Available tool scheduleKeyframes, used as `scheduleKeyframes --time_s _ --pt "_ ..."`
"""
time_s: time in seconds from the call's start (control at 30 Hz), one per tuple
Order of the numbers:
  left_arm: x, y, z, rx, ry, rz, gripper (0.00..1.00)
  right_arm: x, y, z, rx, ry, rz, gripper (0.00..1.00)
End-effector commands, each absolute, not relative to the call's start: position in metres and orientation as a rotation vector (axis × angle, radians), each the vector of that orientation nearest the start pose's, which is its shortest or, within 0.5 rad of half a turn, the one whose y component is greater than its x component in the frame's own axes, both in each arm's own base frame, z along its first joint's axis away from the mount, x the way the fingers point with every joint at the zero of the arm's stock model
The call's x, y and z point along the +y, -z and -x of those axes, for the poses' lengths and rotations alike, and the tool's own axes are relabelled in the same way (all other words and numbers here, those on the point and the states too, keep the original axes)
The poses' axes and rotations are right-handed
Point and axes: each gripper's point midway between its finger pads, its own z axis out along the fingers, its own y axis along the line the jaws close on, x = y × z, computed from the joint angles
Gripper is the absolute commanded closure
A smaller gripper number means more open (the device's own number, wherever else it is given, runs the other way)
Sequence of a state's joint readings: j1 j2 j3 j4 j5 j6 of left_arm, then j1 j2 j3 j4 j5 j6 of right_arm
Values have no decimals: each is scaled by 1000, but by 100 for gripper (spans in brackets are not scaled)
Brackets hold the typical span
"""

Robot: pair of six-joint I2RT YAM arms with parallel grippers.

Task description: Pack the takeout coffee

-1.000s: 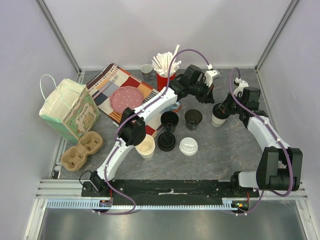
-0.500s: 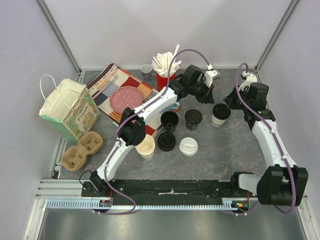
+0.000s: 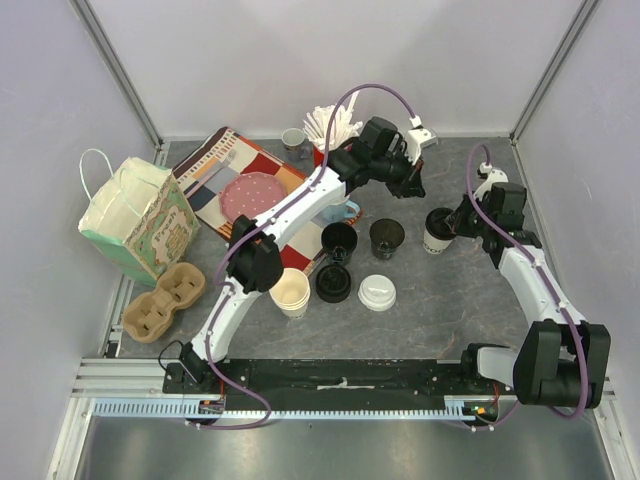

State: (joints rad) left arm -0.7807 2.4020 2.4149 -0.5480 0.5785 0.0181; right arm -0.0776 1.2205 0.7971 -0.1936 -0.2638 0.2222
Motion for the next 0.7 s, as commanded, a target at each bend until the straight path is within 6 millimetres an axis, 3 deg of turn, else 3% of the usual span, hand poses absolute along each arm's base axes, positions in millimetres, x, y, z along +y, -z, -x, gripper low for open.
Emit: scheduleKeyframes --time_s 0.0,0.13,0.17,0.23,0.27,0.33,0.37,0.4,0.47,0.57,0.6,0.63,0.67 --pt "-503 -257 -372 1720 1051 -1209 98 26 -187 -366 2102 -357 -138 100" --pt "-497 -266 -369 1710 1039 -1218 98 36 -211 -367 2070 -400 -63 100" --pt "-492 -273 -369 1704 1032 -1218 97 38 -222 -368 2050 -411 -40 91" --pt "-485 -282 -369 1692 1017 -1224 84 47 -234 -365 2030 -454 5 74" --pt "-478 -282 -370 1709 1008 -1224 65 51 -243 -364 2010 -457 44 58" --pt "-465 -297 -367 1700 993 -1221 49 68 -253 -357 1995 -487 121 47" --pt "-455 -298 -370 1721 983 -1211 38 74 -260 -355 1976 -481 179 33" --pt "-446 -309 -367 1720 975 -1202 35 95 -264 -347 1969 -510 259 27" --pt "-423 -314 -373 1752 946 -1179 29 115 -266 -336 1959 -532 371 16" --pt "-386 -328 -374 1774 905 -1142 25 160 -255 -302 1941 -618 655 14" --pt "-376 -318 -373 1816 898 -1139 25 177 -252 -285 1907 -653 788 14" --pt "-363 -333 -370 1794 876 -1130 25 186 -250 -275 1886 -685 849 15" --pt "-349 -332 -376 1815 849 -1106 24 193 -237 -263 1883 -715 911 17"
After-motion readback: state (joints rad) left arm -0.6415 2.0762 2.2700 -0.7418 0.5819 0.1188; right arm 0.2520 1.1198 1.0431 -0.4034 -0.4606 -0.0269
